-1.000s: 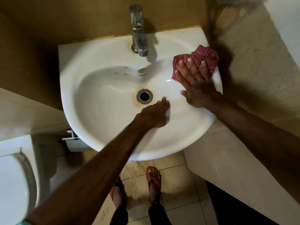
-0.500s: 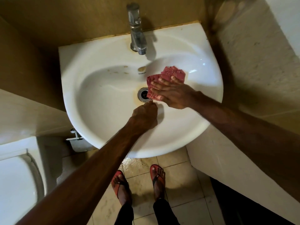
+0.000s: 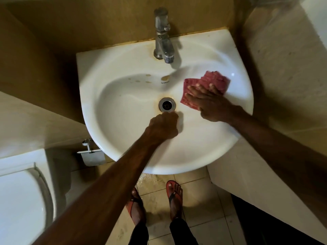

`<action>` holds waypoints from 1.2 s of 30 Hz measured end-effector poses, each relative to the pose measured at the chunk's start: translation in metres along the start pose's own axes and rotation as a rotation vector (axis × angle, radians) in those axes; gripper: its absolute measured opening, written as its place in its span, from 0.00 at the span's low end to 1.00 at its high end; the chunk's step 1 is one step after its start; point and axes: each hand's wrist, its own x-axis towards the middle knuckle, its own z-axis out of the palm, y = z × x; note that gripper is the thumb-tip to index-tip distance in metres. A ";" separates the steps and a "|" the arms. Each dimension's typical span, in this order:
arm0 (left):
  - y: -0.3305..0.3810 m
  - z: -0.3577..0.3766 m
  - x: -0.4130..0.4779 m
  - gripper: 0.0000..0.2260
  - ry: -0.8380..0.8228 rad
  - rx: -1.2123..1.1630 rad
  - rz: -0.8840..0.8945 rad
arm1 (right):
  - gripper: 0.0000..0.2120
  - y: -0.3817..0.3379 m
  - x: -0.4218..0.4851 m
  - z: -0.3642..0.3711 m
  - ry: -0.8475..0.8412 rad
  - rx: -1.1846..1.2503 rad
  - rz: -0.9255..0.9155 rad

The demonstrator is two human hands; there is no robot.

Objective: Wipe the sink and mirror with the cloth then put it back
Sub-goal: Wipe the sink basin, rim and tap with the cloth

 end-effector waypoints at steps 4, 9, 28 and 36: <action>-0.017 -0.014 -0.002 0.14 0.215 0.085 -0.136 | 0.33 -0.055 0.039 0.012 -0.086 0.142 -0.070; -0.044 -0.033 0.002 0.11 0.370 0.044 -0.334 | 0.32 -0.092 0.052 0.019 -0.078 0.316 -0.089; -0.030 -0.032 0.005 0.16 0.358 -0.109 -0.446 | 0.43 -0.043 0.010 0.011 -0.056 0.305 0.117; -0.034 -0.035 -0.005 0.16 0.416 -0.122 -0.431 | 0.40 -0.119 0.036 0.013 -0.138 0.371 0.077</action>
